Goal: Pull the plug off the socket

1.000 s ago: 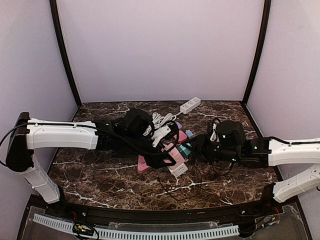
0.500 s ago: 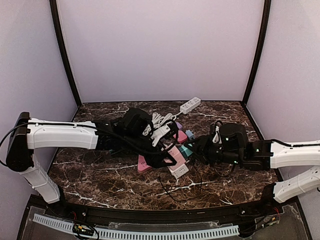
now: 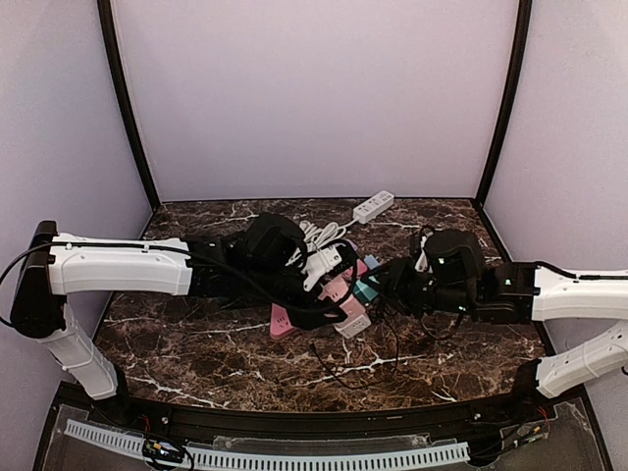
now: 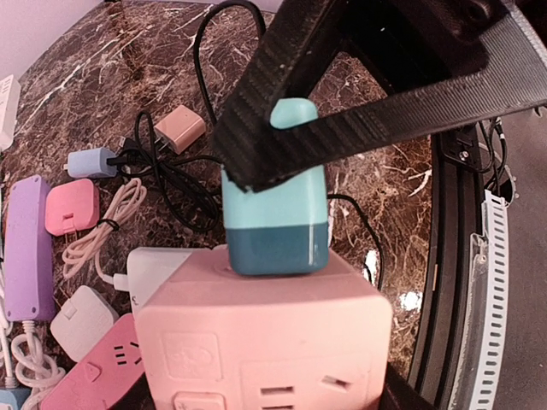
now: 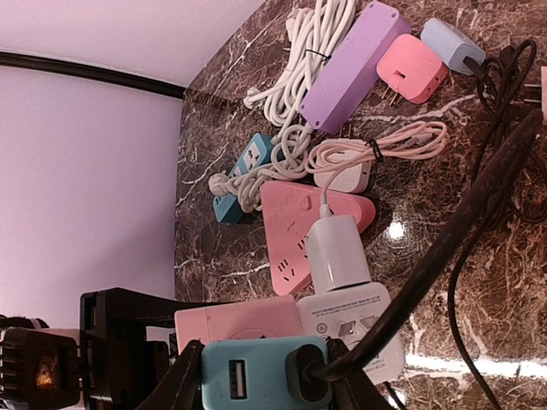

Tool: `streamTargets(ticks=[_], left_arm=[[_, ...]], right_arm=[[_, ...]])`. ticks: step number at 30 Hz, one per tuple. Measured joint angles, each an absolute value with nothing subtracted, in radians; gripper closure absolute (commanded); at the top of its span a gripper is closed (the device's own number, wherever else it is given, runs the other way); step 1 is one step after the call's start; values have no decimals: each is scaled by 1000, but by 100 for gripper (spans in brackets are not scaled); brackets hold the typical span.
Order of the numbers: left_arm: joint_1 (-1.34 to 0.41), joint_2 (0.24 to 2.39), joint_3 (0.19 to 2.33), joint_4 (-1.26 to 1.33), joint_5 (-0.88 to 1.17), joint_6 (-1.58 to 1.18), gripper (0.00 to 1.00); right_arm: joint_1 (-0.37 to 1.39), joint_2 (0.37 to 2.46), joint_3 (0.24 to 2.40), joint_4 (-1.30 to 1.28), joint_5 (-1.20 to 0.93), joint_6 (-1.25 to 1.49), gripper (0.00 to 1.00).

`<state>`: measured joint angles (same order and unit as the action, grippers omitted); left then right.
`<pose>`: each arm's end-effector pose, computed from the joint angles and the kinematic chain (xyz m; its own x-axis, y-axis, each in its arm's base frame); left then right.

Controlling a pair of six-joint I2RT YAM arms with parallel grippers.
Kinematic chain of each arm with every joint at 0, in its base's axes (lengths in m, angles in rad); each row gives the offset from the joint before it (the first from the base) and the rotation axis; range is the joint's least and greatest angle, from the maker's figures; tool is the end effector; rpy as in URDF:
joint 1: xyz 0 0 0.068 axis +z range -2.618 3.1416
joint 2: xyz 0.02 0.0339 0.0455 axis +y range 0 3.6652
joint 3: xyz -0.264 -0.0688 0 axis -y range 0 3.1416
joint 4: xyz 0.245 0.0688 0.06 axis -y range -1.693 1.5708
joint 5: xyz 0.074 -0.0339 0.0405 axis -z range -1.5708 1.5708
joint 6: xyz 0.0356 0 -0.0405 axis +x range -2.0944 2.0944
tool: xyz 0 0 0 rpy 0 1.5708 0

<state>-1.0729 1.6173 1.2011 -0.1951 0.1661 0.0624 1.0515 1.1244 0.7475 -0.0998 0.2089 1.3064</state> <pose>0.1715 -0.3279 0.2704 -0.2155 0.5252 -0.8232 0.9464 0.3199 -0.0436 0.1318 0.2156 0.2673 -0.7910 0.5189 -0.3240 0.0218 0.5532 0.8328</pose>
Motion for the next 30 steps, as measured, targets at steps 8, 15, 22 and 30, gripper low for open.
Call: streamTargets(ticks=[8,15,22,30], left_arm=[[-1078,1618,1212,-229,115,83,99],[-1079,1620,1213,-236,118,78,99],[-1071,1621,1211,-245,150,59,99],[-1058,1621,1207,-234,196,36,99]], right_arm=[[1052,1174,815,-152,218,1253,100],[1052,1172,788,-118,212,1268,100],[1034,1138,696,-20,155,1334,100],[1019,1119,634,54,126,1415,100]])
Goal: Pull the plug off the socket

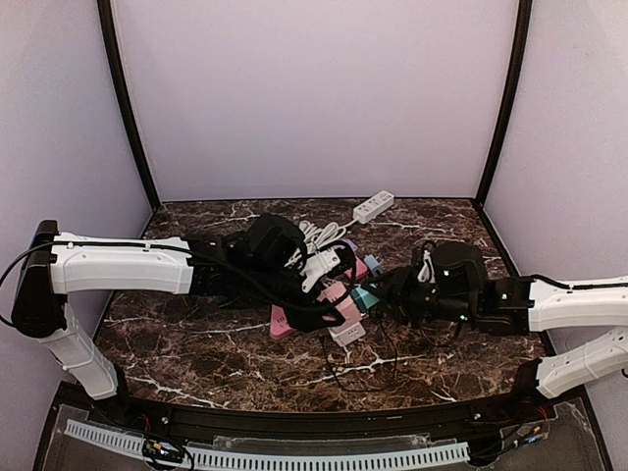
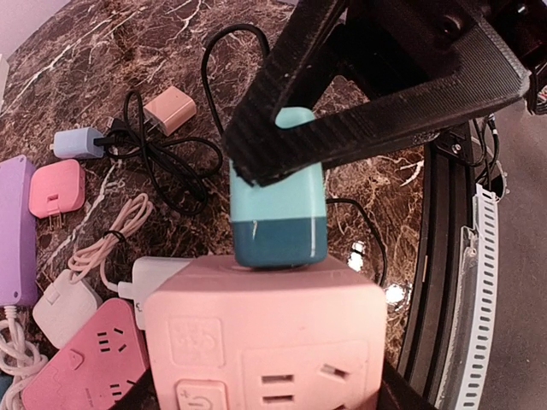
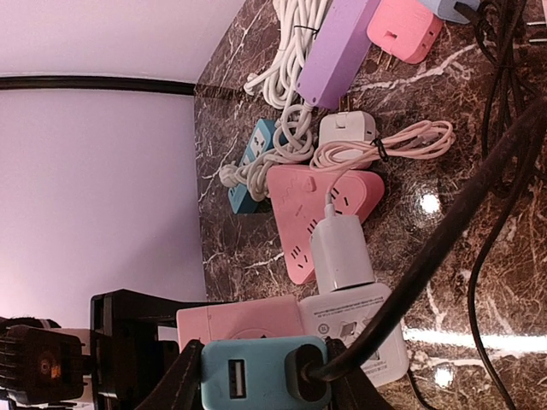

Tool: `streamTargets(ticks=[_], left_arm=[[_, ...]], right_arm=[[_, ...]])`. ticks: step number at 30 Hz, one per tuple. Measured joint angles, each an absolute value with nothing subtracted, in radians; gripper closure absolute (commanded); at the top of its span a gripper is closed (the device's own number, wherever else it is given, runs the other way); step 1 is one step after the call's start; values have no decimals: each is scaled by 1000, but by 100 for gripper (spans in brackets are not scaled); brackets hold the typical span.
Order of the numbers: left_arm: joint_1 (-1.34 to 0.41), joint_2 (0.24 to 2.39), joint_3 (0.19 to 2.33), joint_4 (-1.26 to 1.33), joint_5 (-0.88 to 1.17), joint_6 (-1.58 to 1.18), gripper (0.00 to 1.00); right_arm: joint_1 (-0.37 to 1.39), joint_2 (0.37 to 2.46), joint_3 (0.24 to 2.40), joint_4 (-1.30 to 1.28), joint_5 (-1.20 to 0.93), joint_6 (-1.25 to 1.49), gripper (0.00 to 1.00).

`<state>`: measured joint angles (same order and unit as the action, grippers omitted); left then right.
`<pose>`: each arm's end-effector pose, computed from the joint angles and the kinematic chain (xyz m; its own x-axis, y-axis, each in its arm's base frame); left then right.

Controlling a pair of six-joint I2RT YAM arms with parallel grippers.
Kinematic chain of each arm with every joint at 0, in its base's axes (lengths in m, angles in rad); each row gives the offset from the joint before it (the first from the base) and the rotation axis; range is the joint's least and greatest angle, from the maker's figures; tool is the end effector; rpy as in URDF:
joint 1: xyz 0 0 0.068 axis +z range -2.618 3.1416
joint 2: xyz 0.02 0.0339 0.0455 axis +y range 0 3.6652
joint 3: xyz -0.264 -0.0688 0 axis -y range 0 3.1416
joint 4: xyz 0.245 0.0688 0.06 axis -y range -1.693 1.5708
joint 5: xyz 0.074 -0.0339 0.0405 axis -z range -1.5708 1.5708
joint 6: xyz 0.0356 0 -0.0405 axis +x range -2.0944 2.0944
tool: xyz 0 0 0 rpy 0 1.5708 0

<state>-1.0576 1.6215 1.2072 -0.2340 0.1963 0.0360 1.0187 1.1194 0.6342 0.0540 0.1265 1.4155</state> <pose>0.1749 -0.3245 0.2677 -0.2628 0.5382 -0.8008 0.9408 0.3269 -0.0890 0.1343 0.2095 0.2442 -0.8090 0.5554 -0.1926 0.0952 0.4471 0.8894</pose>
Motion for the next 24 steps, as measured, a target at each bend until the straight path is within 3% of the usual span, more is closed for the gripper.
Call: streamTargets(ticks=[24], left_arm=[[-1058,1664,1238,-197,241,27,99]], right_arm=[[1014,1034,589,27,159,1471,100]])
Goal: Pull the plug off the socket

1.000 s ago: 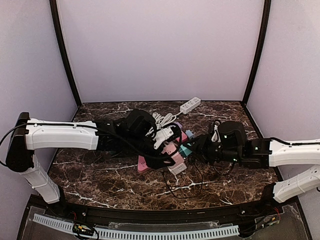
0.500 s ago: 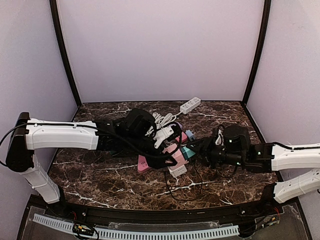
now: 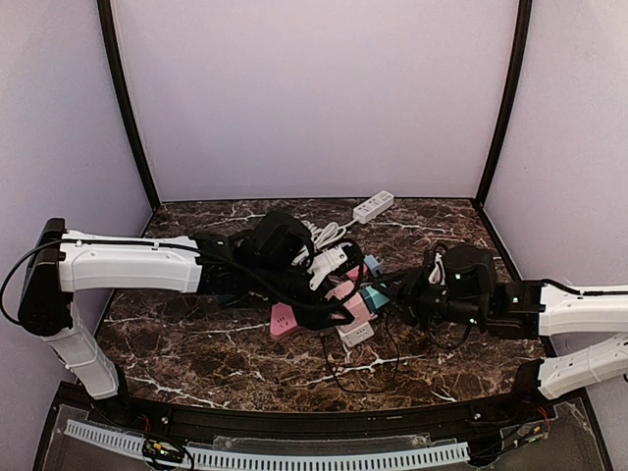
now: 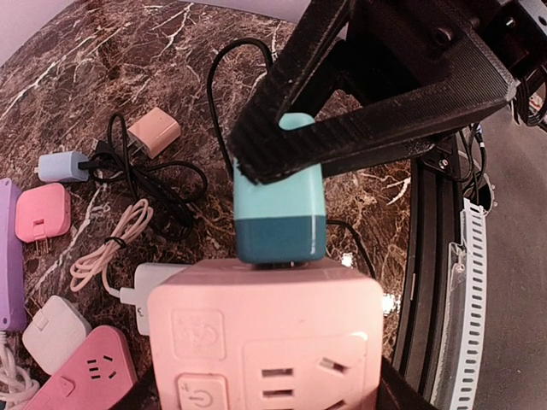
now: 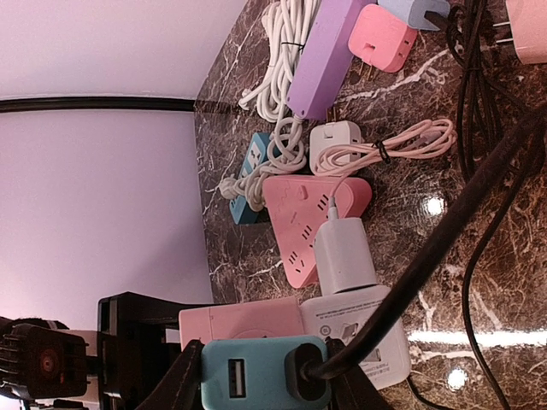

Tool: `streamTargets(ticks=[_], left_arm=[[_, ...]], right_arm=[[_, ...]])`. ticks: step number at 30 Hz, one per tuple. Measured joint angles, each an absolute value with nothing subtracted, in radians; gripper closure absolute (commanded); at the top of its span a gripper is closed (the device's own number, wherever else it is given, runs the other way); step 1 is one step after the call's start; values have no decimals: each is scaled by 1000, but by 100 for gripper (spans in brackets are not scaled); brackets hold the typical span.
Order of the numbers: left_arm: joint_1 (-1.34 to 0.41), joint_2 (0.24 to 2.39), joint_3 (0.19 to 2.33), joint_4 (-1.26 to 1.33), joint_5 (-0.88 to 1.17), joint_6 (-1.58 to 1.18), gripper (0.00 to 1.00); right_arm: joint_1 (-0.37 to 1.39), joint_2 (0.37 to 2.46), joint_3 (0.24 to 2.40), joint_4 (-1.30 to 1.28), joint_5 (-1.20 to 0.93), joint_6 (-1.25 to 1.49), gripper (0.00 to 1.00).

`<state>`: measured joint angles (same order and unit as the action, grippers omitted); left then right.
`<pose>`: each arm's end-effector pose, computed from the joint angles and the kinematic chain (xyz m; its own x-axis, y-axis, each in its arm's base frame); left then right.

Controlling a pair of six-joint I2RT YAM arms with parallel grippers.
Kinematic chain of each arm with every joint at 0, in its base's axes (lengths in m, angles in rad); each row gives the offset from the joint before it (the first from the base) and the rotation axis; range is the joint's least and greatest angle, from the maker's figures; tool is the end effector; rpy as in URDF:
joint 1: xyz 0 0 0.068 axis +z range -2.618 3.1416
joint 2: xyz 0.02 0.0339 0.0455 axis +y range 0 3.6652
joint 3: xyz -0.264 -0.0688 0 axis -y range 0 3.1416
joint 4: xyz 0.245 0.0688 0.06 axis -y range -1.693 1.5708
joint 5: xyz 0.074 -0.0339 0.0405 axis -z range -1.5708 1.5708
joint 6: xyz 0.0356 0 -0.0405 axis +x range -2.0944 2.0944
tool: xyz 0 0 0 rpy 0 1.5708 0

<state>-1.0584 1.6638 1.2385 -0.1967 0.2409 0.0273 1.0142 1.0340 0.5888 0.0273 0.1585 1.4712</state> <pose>0.1792 -0.3360 0.2667 -0.2599 0.5160 -0.8162 0.9489 0.2931 -0.1168 0.1272 0.1938 0.2447 -0.7797 0.6067 -0.1546 0.1376 0.4069 0.9030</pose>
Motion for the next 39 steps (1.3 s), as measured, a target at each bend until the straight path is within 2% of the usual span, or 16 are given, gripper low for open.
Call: streamTargets(ticks=[24,39], left_arm=[[-1046,1667,1231,-237,224,14,99],[-1055,1666,1230,-168,251,25,99]], right_arm=[[1038,1154,694,-83,214,1420,100],[1040,1041,667,-112,223,1457,100]])
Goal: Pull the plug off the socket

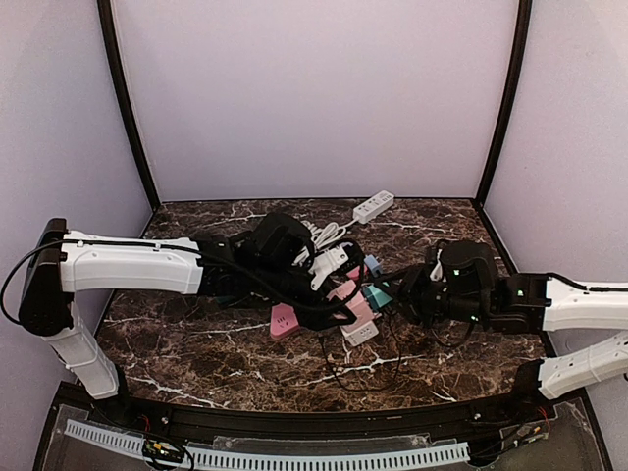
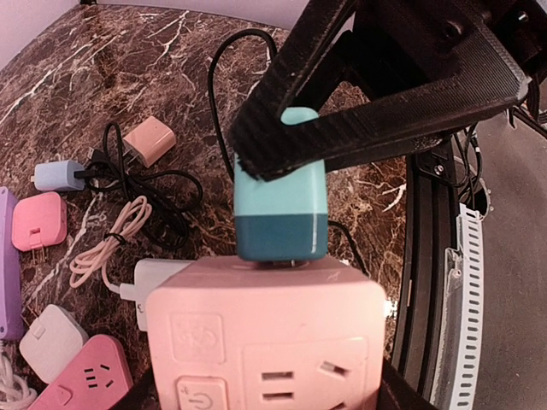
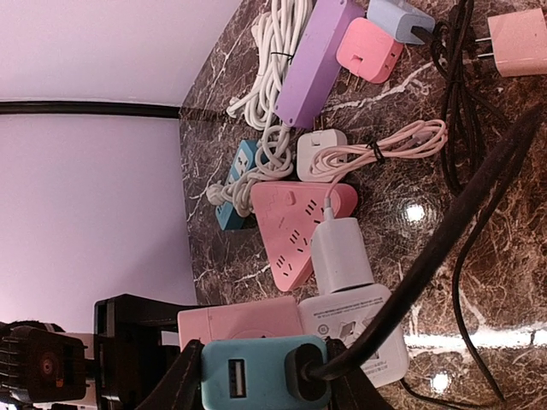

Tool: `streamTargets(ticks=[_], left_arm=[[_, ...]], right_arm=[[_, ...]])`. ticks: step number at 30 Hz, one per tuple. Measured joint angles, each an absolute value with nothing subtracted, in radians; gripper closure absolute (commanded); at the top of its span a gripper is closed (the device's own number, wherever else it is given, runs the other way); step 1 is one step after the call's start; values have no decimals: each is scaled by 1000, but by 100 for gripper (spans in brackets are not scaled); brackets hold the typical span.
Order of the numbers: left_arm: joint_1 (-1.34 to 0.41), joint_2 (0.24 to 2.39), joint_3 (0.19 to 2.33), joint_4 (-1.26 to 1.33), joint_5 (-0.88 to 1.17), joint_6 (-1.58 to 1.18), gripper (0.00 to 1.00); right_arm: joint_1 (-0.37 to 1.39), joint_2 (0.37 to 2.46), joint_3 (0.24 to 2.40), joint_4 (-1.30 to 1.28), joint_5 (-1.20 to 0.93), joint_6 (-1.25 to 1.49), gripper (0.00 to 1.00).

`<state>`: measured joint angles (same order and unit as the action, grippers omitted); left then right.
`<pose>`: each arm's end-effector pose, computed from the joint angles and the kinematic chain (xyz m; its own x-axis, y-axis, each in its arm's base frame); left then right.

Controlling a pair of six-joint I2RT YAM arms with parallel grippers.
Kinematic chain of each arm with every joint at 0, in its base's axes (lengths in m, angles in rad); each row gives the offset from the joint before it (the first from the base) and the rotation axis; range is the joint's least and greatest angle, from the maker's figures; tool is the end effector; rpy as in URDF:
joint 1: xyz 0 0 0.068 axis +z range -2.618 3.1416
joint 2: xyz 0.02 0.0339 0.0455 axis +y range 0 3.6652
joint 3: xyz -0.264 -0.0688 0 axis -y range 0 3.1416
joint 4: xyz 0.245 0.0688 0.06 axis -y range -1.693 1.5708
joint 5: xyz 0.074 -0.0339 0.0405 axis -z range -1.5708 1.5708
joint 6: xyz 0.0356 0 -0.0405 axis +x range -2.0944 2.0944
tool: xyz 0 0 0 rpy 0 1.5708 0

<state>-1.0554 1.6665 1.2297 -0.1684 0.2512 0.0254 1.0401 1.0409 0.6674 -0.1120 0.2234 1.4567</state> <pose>0.1805 -0.3366 0.2653 -0.2564 0.5025 -0.8257 0.9504 0.2869 -0.1205 0.1246 0.1967 0.2570 -0.7639 0.6124 -0.2034 0.1502 0.4753 0.8669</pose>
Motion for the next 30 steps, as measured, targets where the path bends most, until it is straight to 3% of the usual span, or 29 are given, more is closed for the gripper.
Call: streamTargets(ticks=[14,30], left_arm=[[-1063,1666,1230,-132,264,27,99],[-1049,1666,1227,-189,245,7,99]], right_arm=[[1040,975,635,-116,224,1485,100],[1044,1089,656,-88,243,1495,100]])
